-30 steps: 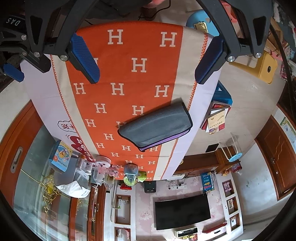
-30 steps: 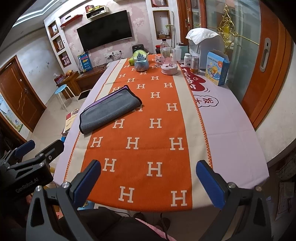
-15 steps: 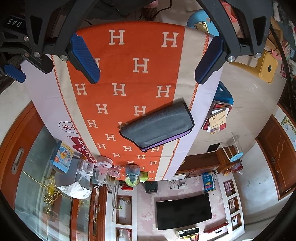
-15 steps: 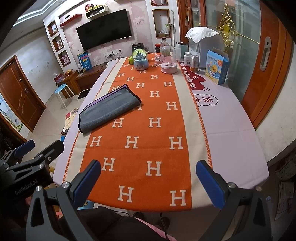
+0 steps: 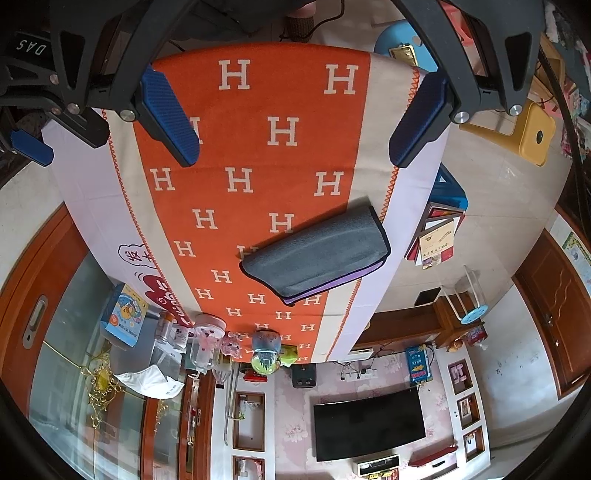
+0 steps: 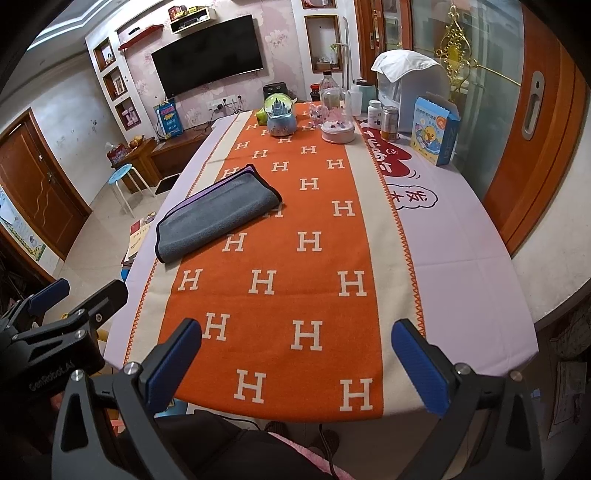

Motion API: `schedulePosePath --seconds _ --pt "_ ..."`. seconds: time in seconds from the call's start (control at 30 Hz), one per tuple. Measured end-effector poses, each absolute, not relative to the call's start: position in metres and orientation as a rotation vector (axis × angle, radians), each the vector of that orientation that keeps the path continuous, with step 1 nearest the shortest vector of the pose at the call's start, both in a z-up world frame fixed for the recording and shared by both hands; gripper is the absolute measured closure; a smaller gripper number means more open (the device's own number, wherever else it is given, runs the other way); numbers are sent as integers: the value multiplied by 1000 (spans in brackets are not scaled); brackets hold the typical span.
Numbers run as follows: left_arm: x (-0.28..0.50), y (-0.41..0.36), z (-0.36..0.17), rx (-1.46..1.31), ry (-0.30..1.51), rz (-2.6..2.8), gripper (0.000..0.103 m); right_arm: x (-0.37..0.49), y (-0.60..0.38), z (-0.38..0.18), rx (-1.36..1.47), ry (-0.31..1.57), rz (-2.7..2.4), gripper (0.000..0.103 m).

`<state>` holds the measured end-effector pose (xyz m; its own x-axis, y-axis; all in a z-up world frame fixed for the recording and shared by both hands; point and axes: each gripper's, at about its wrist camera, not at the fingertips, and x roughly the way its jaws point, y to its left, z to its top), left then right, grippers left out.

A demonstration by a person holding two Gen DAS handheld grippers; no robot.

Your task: Fold towel

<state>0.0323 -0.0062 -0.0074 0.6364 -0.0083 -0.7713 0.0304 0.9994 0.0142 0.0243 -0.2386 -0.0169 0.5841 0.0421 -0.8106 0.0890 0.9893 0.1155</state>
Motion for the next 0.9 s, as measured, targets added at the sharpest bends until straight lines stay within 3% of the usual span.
schedulePosePath --seconds 0.9 --pt "33 -7 -7 27 881 -23 1 25 -237 -15 150 952 -29 0"
